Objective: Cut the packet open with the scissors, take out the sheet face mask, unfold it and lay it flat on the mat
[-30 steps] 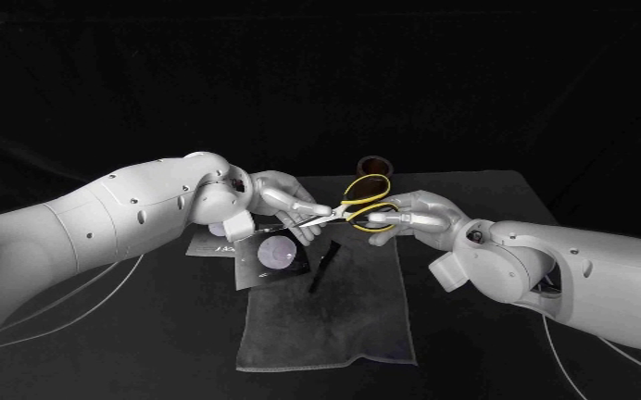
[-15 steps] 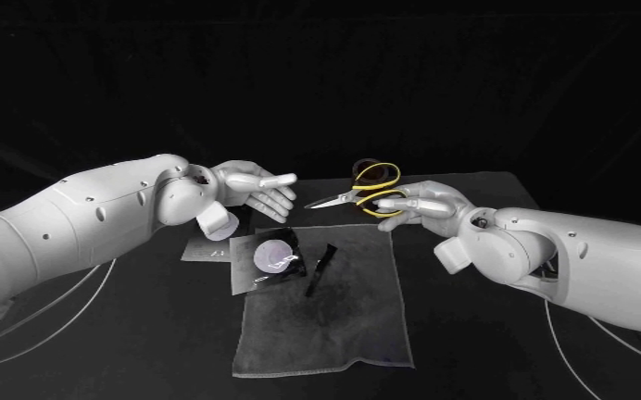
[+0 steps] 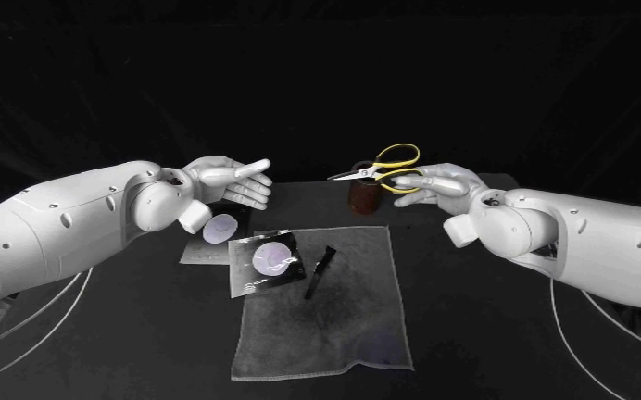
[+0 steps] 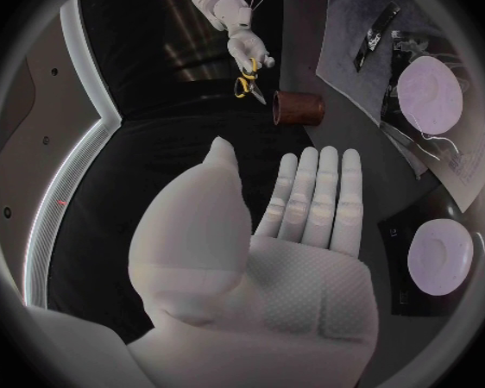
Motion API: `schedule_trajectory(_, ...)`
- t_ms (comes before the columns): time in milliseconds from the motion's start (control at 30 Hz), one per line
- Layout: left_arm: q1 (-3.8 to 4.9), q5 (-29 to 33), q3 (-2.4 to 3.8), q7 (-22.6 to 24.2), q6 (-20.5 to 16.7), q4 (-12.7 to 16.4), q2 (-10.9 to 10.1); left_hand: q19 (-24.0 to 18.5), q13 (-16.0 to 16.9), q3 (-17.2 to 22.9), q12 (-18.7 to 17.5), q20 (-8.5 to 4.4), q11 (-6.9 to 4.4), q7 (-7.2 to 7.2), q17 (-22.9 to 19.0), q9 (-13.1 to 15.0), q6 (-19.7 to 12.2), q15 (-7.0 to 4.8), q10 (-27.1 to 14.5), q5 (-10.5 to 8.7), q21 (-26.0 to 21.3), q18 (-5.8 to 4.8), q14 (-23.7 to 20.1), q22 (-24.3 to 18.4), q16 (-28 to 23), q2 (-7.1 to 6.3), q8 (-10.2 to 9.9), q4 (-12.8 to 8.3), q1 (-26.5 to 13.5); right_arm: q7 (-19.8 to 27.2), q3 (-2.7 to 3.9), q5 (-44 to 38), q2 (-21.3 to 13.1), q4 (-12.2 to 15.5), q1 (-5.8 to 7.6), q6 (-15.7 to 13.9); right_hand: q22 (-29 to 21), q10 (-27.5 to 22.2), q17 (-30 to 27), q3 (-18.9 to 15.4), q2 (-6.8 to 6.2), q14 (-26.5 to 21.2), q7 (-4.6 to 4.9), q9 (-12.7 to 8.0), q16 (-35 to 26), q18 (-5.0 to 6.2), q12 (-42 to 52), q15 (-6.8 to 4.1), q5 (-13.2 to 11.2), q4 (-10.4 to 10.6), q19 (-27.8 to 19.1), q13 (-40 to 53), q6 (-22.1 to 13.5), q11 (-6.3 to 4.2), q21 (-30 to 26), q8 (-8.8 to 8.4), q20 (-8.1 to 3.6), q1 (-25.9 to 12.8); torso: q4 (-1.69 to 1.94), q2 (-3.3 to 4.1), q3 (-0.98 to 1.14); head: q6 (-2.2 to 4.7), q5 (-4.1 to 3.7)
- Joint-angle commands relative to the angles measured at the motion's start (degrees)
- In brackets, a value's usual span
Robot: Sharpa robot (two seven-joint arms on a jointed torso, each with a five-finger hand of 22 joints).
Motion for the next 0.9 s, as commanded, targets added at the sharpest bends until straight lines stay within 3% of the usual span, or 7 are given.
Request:
schedule_trajectory(33,0.0,1.54,0.06,2.45,-2.73,0.85,-0.44,0.37,0.06,0.54,0.33,-0.24,-0.25,1.01,-0.12,0.05,0.48,-0.07,0.21,0.14,0.11,0.74,0.25,0.11,0.16,0.75,0.21,-0.01,-0.18,0.18,0.11,1.22,0.85,-2.31,0.46,-1.14,0.24,2.46,0.13,0.36,0.54,0.17,-0.04,0.14,-0.3,0.55,0.2,-0.31,0.24,-0.29,-0.48,0.04,-0.18,-2.01,0.53,0.22,-0.06,-0.15,-0.05,-0.01,0.03,0.01,0.09)
schedule_trajectory(367,-0.04,1.8,0.06,3.21,-3.85,2.1,-1.2,0.5,0.06,0.67,0.44,-0.27,-0.25,1.02,-0.18,0.05,0.58,-0.07,0.27,0.13,0.18,0.74,0.27,0.14,0.18,1.11,0.26,-0.03,-0.14,-1.48,0.12,0.74,3.63,-7.25,1.07,-2.95,0.61,2.48,0.29,0.73,0.51,0.19,-0.05,0.2,-0.4,0.54,0.19,-0.31,0.24,-0.66,-0.63,0.04,-0.17,-2.01,1.07,0.26,-0.14,-0.6,-0.12,0.0,0.09,0.0,0.23)
schedule_trajectory(900,-0.05,1.92,0.06,3.09,-4.16,3.63,-1.62,0.59,0.08,0.7,0.55,-0.29,-0.26,1.03,-0.22,0.05,0.69,-0.08,0.37,0.13,0.23,0.74,0.3,0.16,0.2,1.24,0.31,-0.03,-0.14,-7.44,0.1,-1.65,6.6,-10.16,1.3,-6.62,1.75,2.64,0.71,1.46,0.42,0.32,-0.11,0.39,-0.65,0.53,0.2,-0.4,0.23,-1.5,-0.75,0.04,-0.09,-2.08,2.78,0.43,-0.43,-1.68,-0.04,-0.02,0.02,-0.12,0.22)
